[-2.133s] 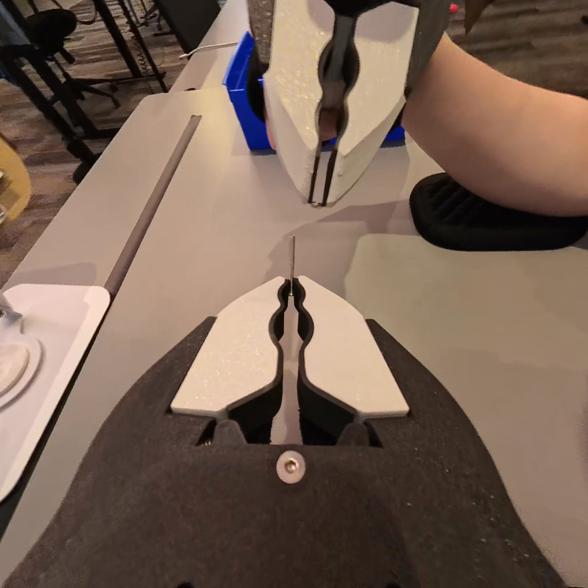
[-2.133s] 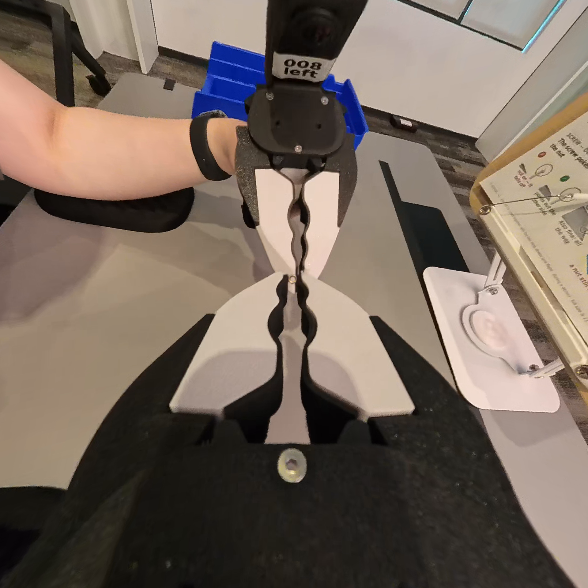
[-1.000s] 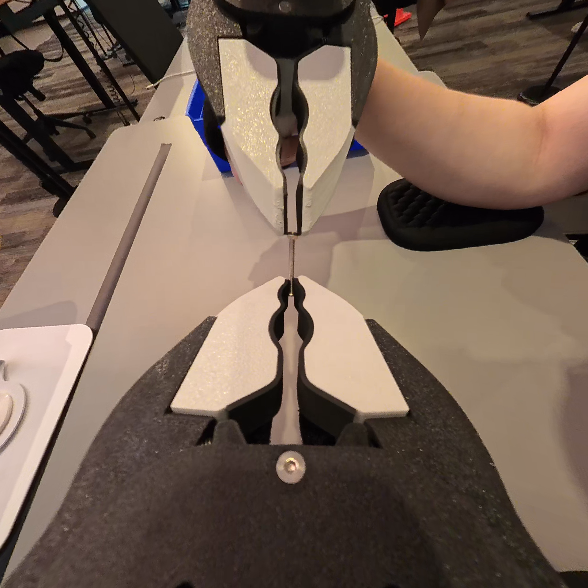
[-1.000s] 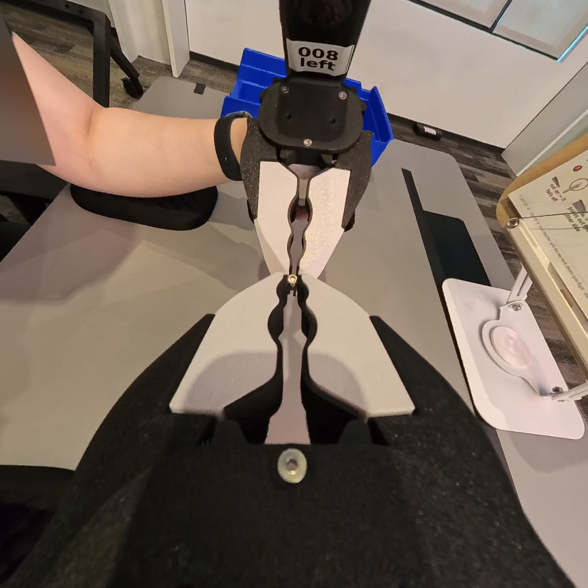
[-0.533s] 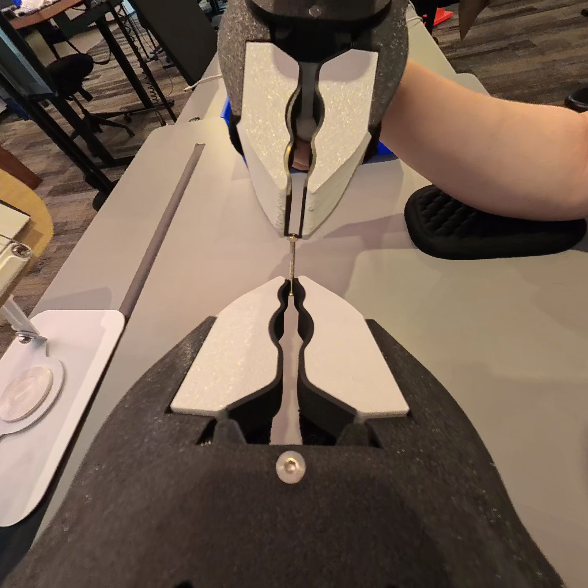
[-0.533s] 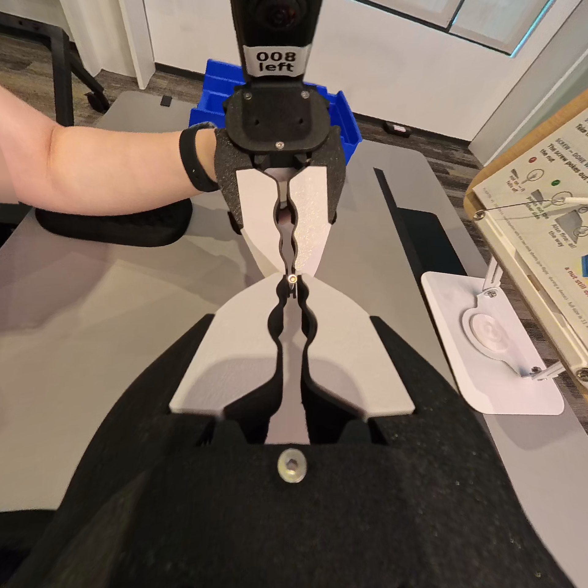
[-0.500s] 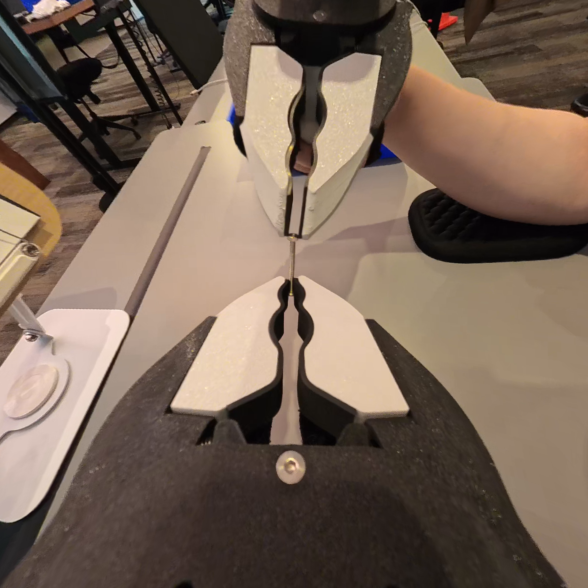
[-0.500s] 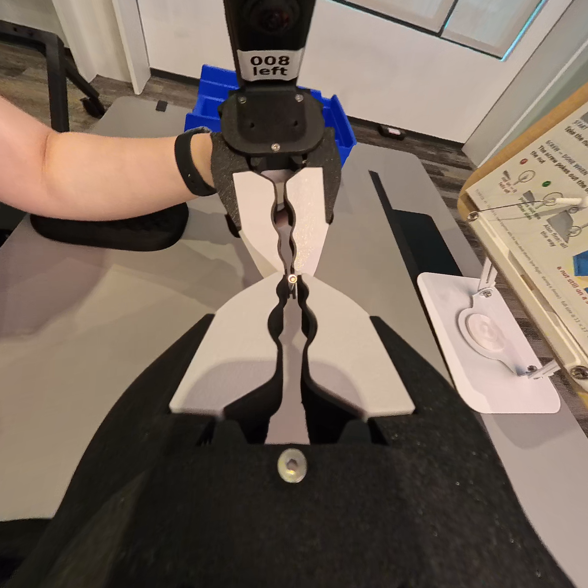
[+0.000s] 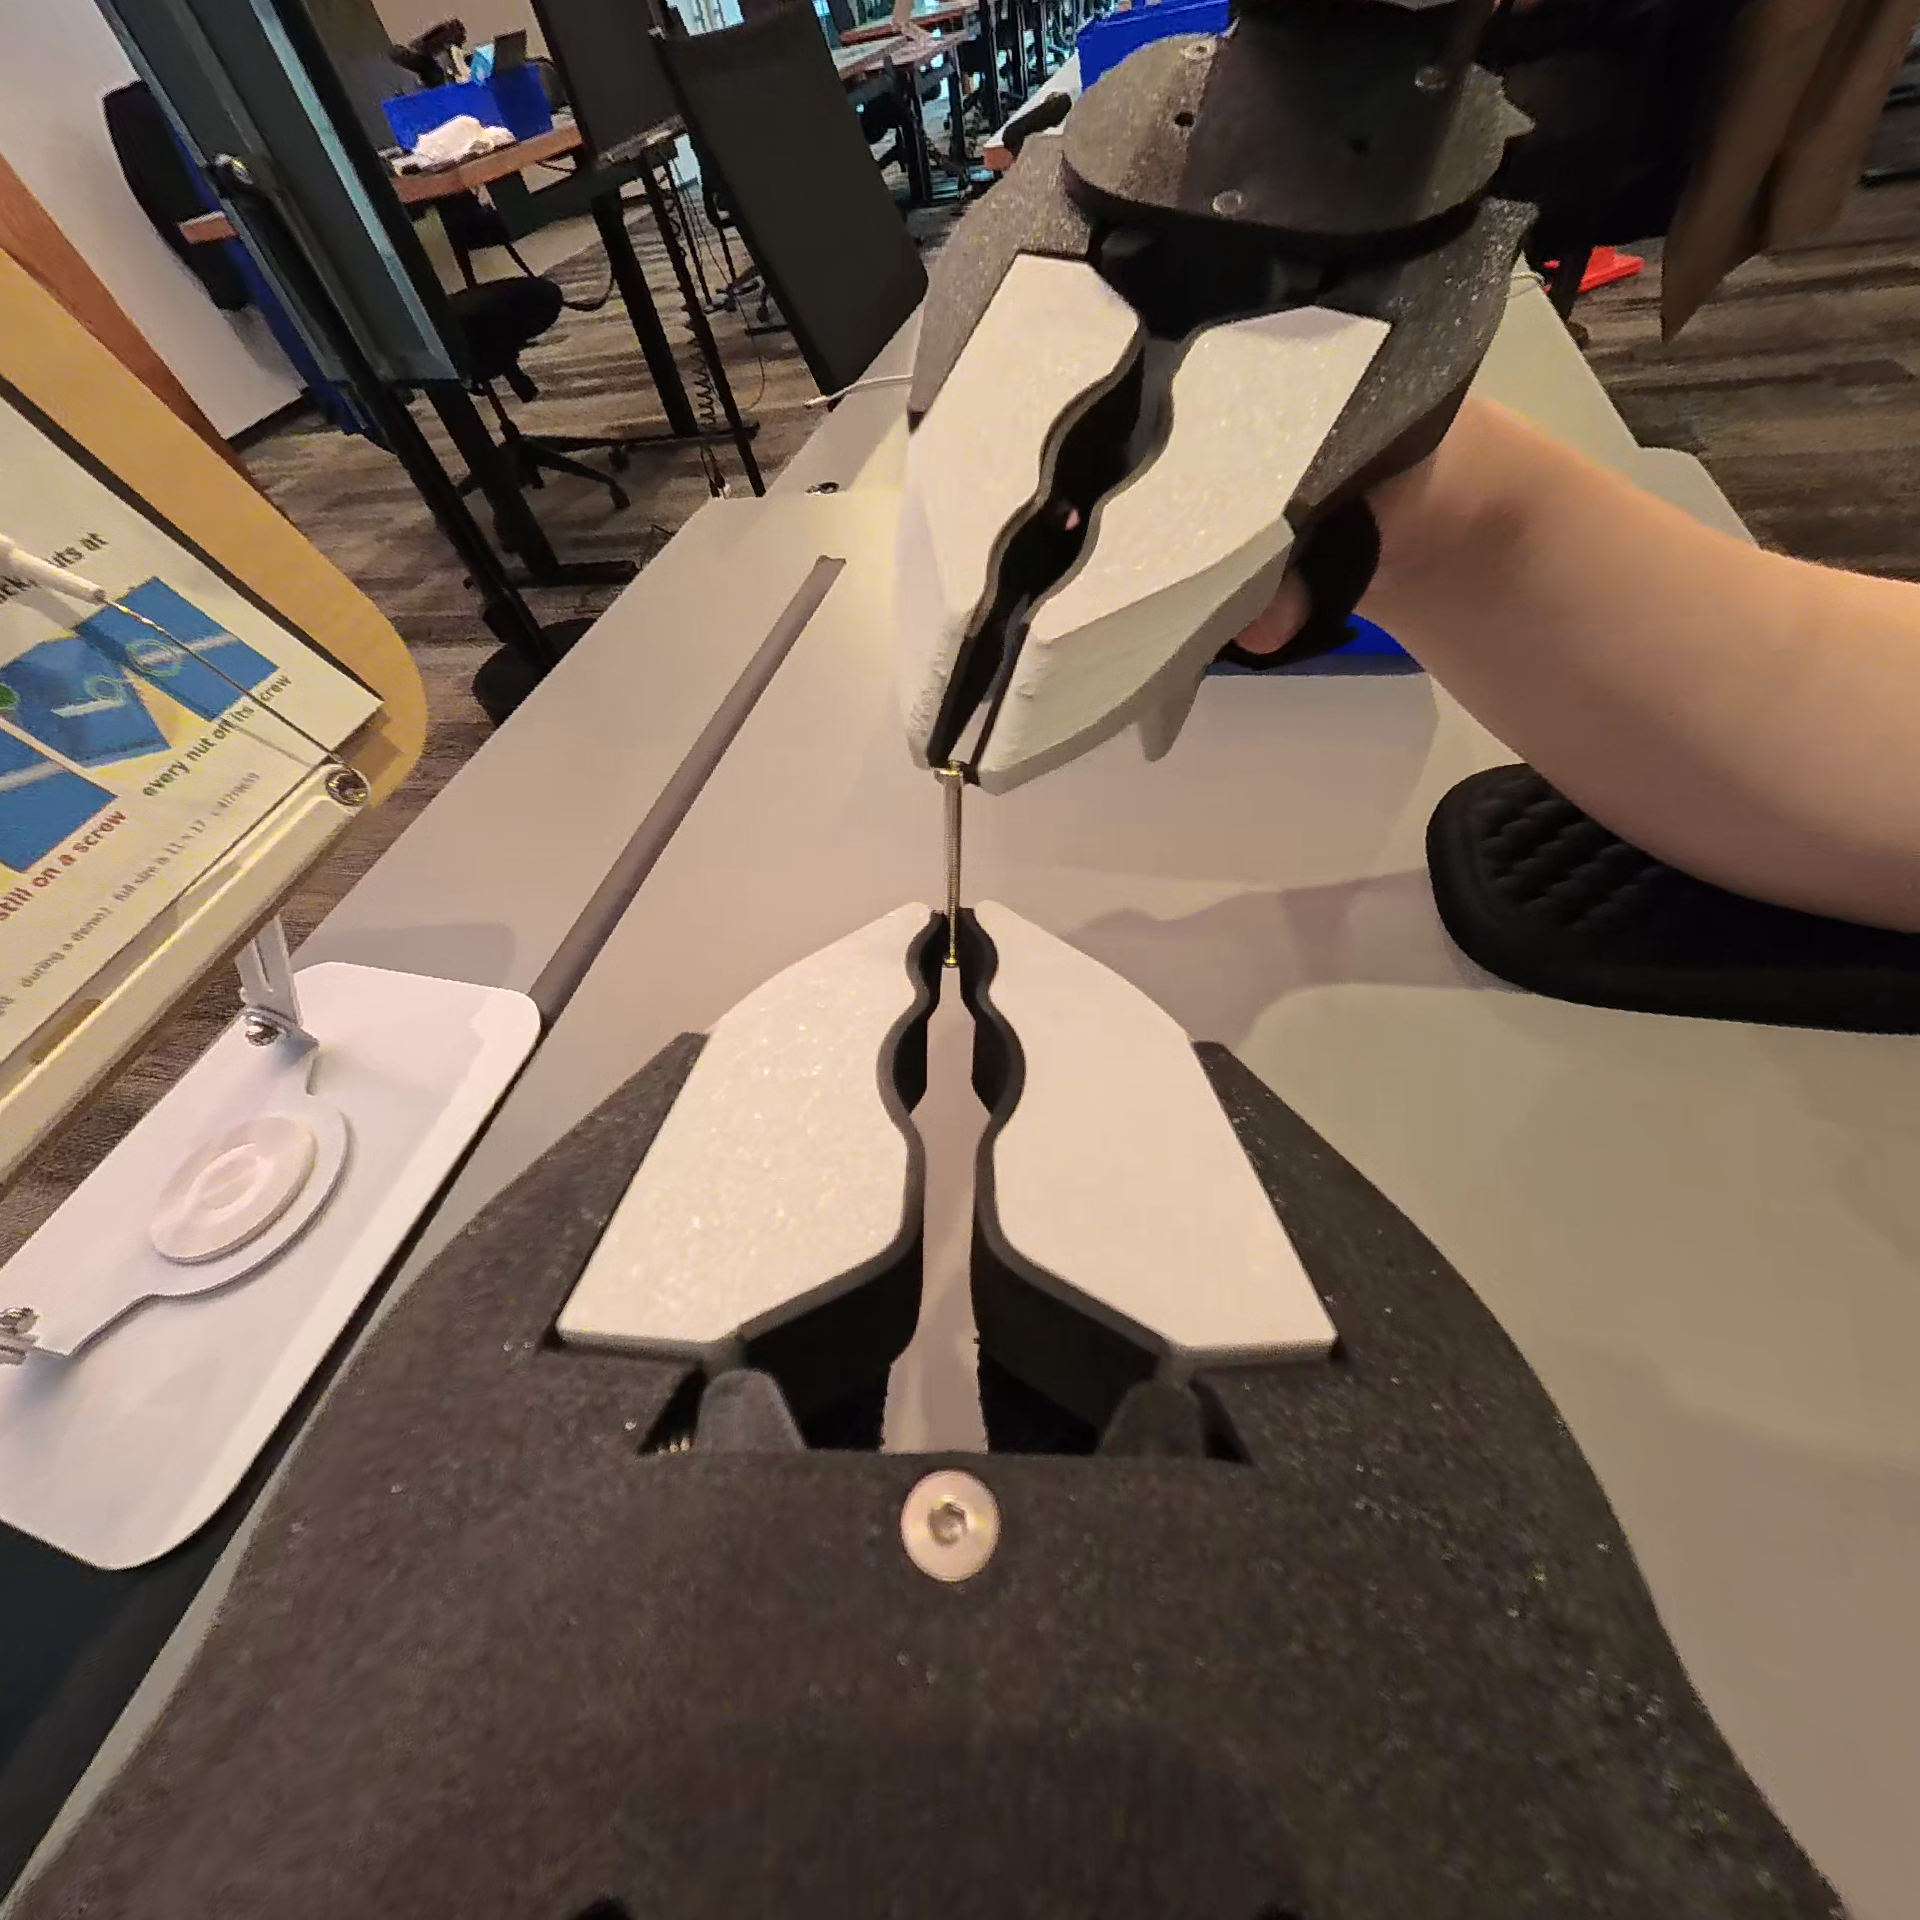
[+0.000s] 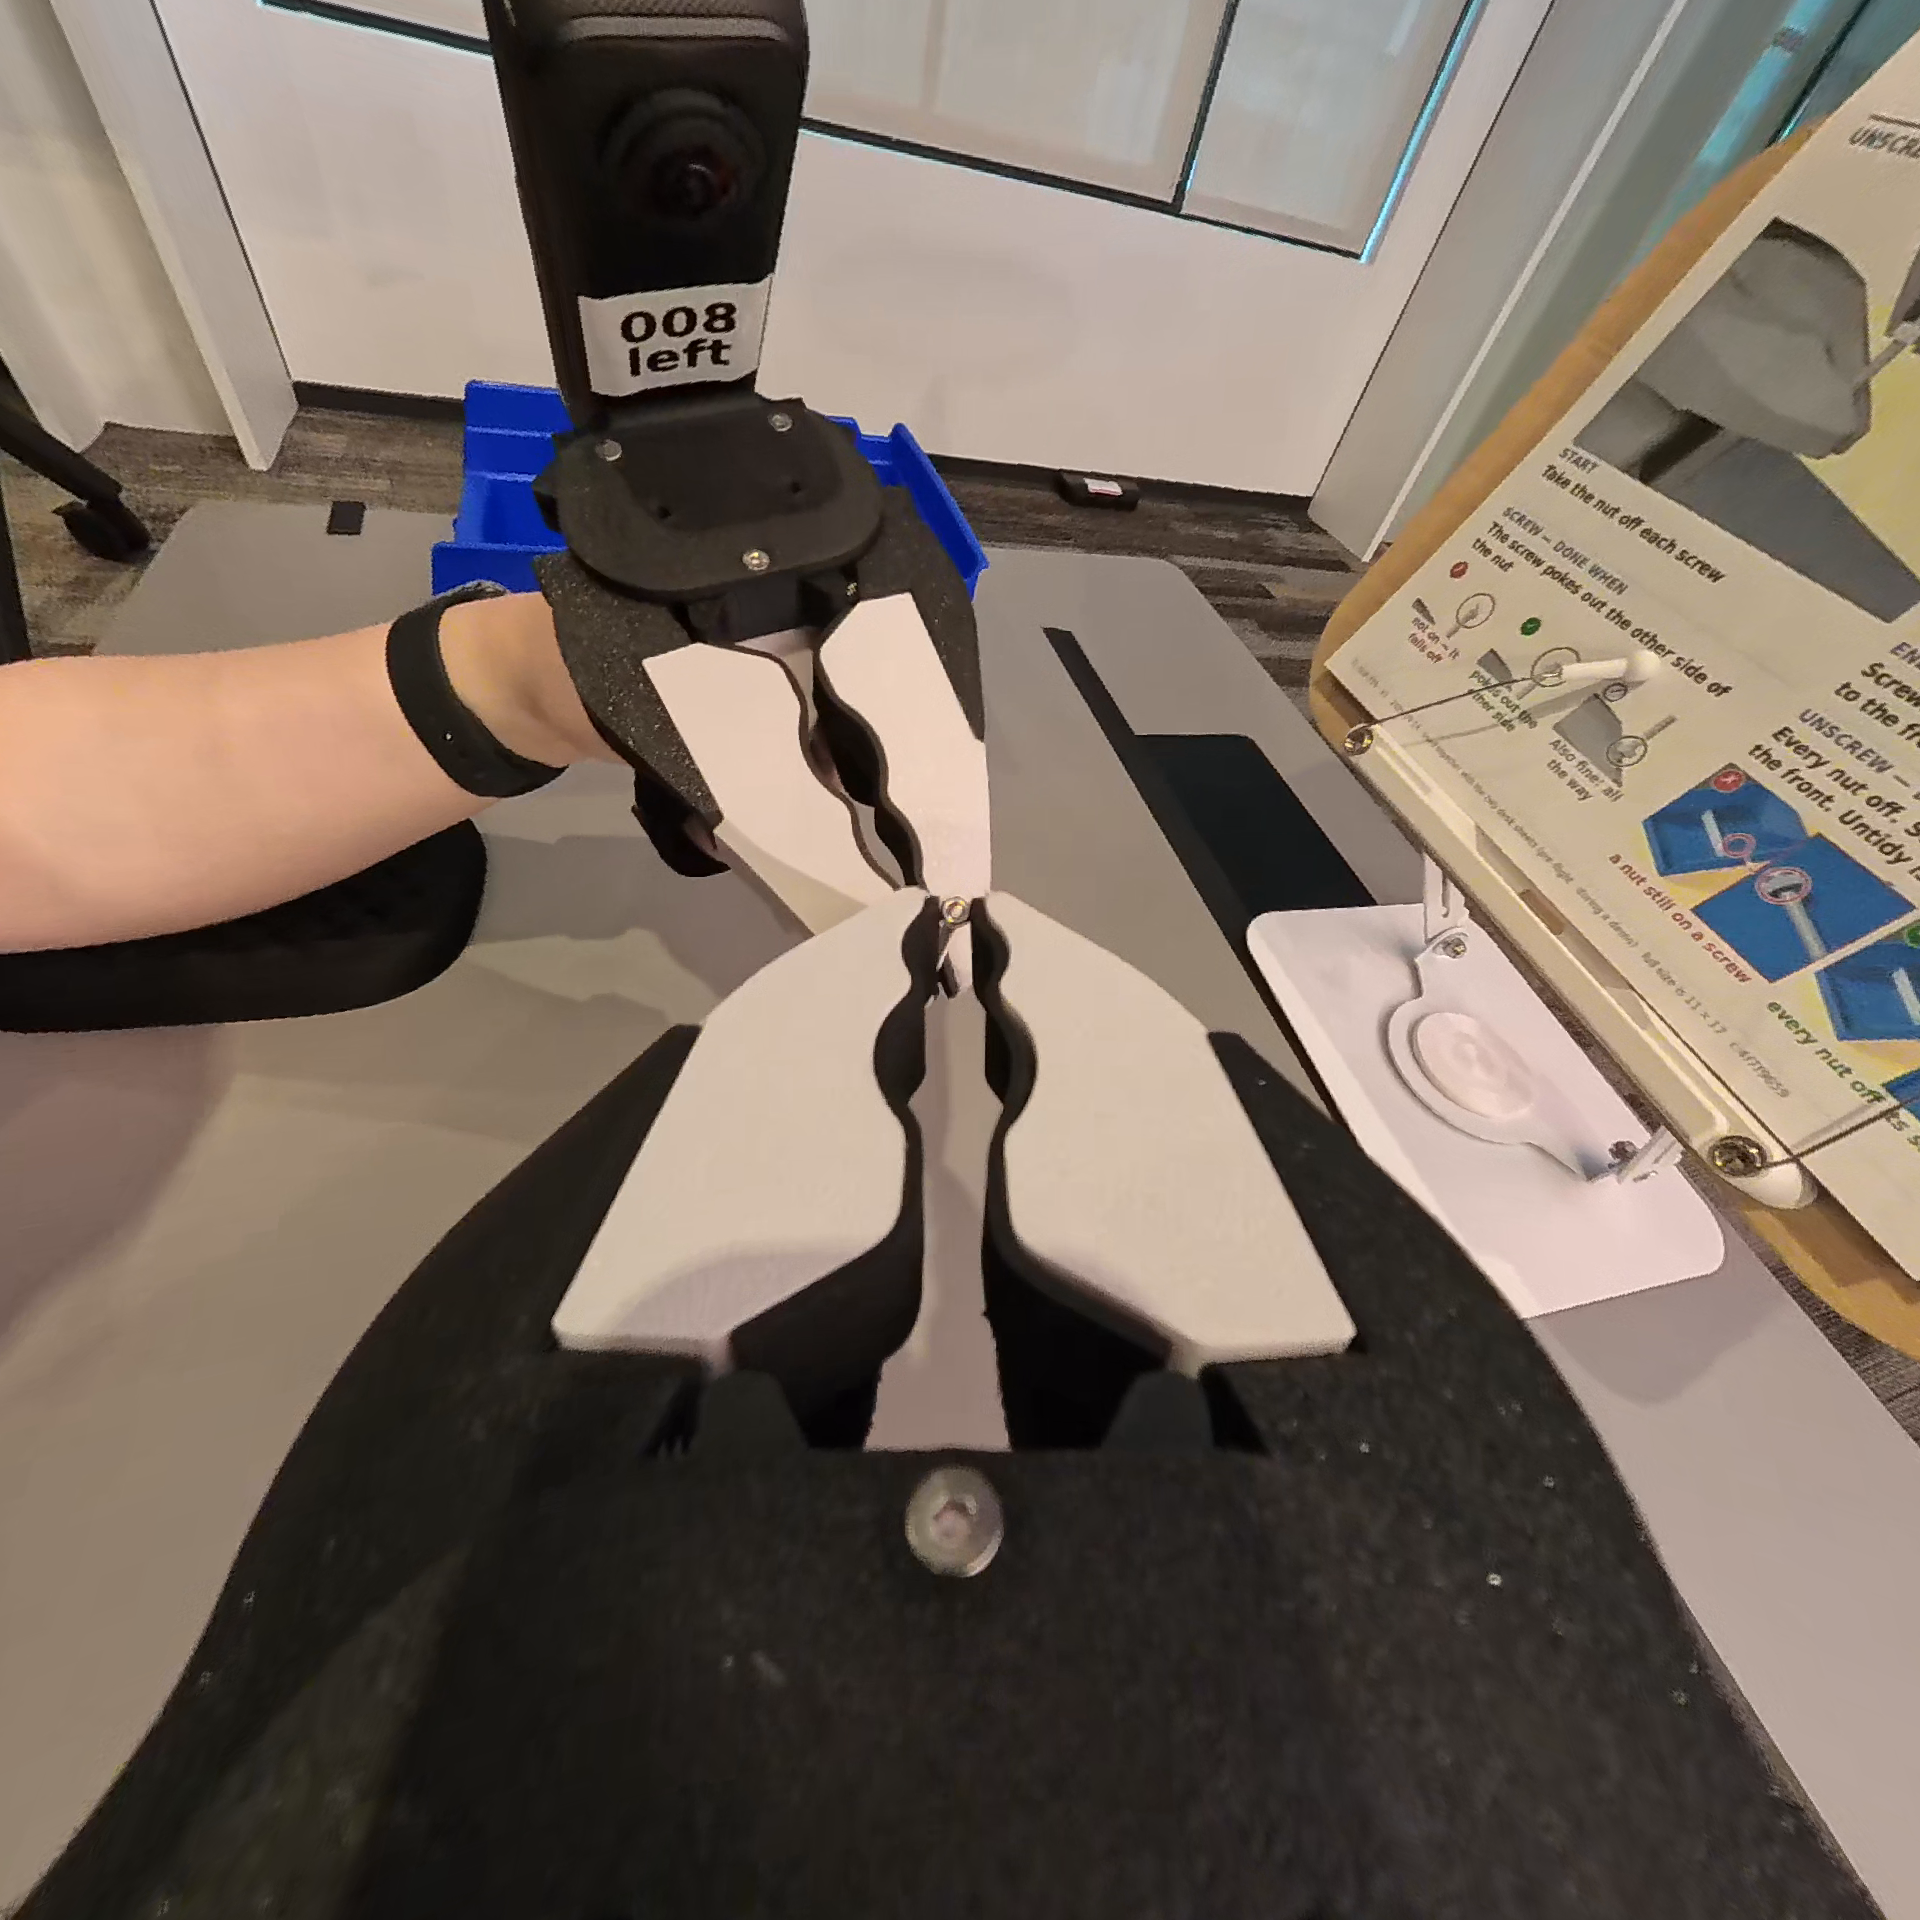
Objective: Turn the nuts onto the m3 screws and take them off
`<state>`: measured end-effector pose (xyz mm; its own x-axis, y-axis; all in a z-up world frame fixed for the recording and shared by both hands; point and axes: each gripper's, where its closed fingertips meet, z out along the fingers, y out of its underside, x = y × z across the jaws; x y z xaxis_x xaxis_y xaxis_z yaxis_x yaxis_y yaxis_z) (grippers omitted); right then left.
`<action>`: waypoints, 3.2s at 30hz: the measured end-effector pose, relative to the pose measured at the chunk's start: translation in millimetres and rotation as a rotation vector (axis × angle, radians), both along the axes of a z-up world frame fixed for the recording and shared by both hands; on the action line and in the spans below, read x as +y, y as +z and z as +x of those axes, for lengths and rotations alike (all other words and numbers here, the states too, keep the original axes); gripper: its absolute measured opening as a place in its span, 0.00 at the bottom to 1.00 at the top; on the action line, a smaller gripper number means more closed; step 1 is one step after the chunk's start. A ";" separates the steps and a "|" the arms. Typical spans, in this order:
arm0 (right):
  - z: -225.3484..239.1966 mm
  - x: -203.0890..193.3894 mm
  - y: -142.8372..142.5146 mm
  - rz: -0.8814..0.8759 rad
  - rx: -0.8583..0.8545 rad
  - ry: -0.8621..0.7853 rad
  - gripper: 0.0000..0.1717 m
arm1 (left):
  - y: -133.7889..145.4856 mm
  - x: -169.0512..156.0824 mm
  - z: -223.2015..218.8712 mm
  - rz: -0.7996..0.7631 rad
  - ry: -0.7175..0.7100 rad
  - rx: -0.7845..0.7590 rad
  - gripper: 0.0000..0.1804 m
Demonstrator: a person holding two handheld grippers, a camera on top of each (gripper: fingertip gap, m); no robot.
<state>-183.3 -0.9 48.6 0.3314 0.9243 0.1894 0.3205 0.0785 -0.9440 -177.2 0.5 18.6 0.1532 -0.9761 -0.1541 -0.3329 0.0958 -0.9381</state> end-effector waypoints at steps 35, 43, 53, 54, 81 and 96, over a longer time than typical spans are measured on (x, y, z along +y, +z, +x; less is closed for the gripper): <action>-18.0 -28.0 31.4 0.164 0.217 0.170 0.19 | 29.5 -20.0 -1.7 -0.045 -0.121 -0.175 0.01; -22.0 -28.8 26.5 0.158 0.196 0.181 0.19 | 33.1 -22.5 -1.7 -0.045 -0.132 -0.190 0.01; -15.3 -25.1 24.6 0.171 0.165 0.155 0.18 | 32.9 -17.0 -7.0 -0.056 -0.113 -0.196 0.01; -14.2 -24.0 25.7 0.173 0.172 0.149 0.18 | 33.0 -17.2 -7.0 -0.059 -0.115 -0.197 0.01; -27.0 -33.8 28.7 0.168 0.202 0.199 0.24 | 41.9 -25.7 -9.0 -0.040 -0.147 -0.219 0.01; -41.2 -35.3 40.2 0.236 0.275 0.161 0.40 | 53.6 -39.7 -0.3 -0.064 -0.220 -0.299 0.01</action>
<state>-224.5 -36.2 88.7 0.2535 0.9102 0.3275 0.0243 0.3324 -0.9428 -177.5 -39.3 72.2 -0.0319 -0.9969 -0.0719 -0.0210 0.0726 -0.9971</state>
